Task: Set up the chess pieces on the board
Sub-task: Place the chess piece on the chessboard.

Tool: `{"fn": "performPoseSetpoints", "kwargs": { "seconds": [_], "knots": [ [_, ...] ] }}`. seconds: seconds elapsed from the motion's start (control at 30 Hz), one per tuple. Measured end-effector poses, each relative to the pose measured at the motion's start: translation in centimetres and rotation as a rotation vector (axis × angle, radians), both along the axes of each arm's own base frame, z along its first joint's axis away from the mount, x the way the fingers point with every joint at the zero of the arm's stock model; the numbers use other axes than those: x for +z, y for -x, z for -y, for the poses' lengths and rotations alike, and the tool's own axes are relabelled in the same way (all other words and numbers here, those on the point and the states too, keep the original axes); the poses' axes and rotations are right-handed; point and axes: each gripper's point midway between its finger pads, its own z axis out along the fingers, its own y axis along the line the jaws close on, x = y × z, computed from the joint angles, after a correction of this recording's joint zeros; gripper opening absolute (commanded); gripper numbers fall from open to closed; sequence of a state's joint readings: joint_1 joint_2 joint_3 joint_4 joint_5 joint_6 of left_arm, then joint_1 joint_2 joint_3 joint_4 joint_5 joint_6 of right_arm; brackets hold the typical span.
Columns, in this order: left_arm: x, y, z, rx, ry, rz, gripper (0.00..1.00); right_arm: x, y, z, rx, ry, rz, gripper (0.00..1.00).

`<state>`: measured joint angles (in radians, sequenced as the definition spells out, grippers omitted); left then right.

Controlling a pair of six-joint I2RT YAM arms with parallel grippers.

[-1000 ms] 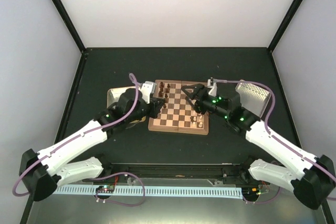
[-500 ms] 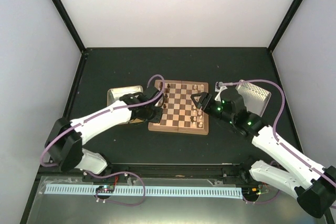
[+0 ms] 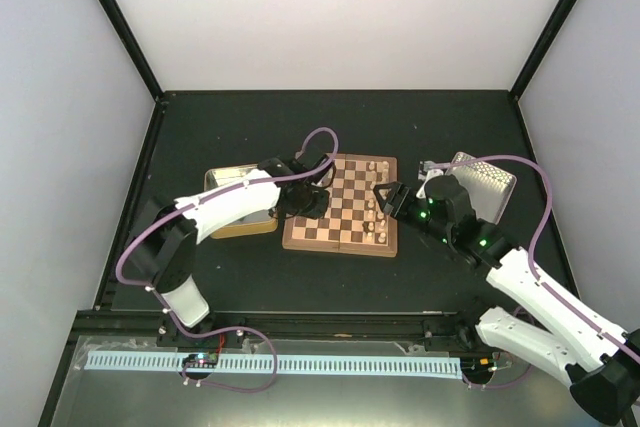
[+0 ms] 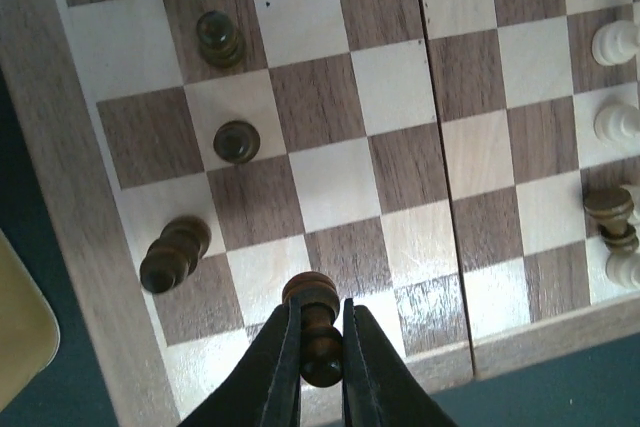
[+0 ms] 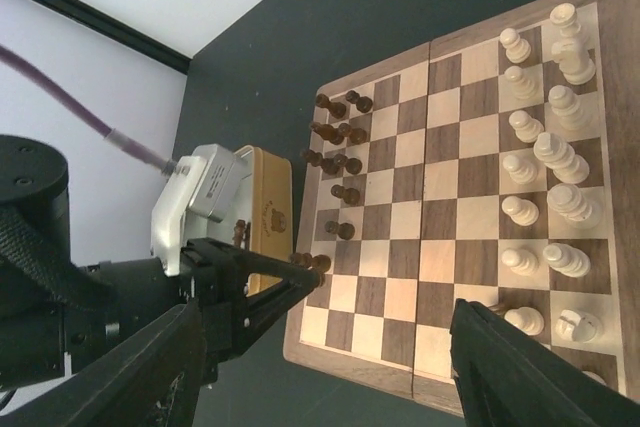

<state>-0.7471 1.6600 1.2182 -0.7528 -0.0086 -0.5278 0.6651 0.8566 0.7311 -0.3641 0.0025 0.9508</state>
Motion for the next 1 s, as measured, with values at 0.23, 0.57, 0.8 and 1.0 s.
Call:
{"fn": "performPoseSetpoints", "kwargs": {
  "seconds": [0.23,0.57,0.8,1.0],
  "knots": [
    [-1.8,-0.9,0.4,0.019,-0.041,-0.025,0.03,-0.7,0.2,0.3,-0.003,0.021,-0.012,0.68],
    [-3.4,-1.1,-0.2,0.042,-0.091,-0.036,0.03,-0.7,0.3,0.4,-0.003,0.023,-0.014,0.69],
    [-4.3,-1.4,-0.5,0.051,-0.122,-0.034,0.04,-1.4,0.4,0.5,-0.003,0.032,-0.026,0.69],
    [-4.3,-1.7,-0.3,0.05,-0.113,-0.025,0.04,-1.7,0.5,0.5,-0.003,0.037,-0.031,0.69]
  ]
}}
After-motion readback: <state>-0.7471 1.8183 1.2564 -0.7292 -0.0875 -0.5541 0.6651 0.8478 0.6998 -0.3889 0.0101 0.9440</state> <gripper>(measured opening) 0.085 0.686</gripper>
